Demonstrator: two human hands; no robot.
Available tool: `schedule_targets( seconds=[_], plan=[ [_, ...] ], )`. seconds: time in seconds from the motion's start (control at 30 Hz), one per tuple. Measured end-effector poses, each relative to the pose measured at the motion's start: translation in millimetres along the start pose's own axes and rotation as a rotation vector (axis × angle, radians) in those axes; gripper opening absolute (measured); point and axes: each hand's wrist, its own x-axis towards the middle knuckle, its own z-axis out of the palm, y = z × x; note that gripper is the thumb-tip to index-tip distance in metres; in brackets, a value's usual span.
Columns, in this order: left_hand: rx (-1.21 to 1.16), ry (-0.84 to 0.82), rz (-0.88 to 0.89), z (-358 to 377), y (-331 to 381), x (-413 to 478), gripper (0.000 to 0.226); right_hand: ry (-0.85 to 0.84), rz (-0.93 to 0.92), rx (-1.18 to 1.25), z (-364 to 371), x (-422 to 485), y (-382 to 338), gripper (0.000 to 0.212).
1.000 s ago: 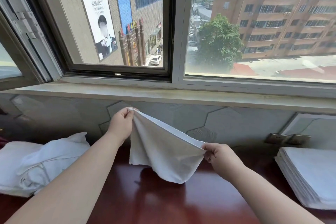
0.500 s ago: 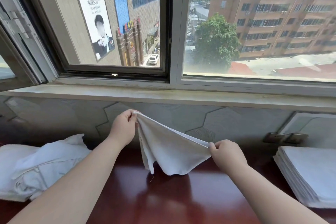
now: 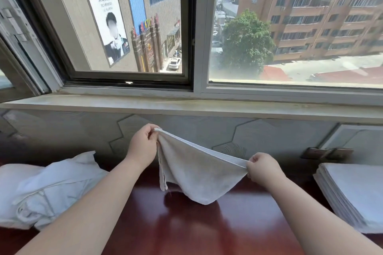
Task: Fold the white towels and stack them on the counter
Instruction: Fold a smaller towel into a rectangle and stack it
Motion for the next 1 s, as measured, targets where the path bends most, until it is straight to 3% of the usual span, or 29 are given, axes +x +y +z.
schedule_targets(
  seconds=[0.13,0.27,0.5,0.87,1.0],
  plan=[
    [0.084,0.014,-0.057,-3,-10,3,0.021,-0.076,0.127,0.562,-3,5,-6,0.017],
    [0.068,-0.042,-0.184,0,-17,8,0.023,0.029,0.078,0.783,-11,16,-11,0.017],
    [-0.23,-0.097,-0.284,16,-25,26,0.024,0.068,0.057,0.749,-11,38,-15,0.021],
    [-0.194,-0.097,-0.26,51,-16,74,0.023,0.182,0.05,0.765,-17,89,-27,0.023],
    [-0.026,-0.137,-0.214,51,-36,52,0.026,0.199,0.048,0.663,1,80,-7,0.019]
  ],
)
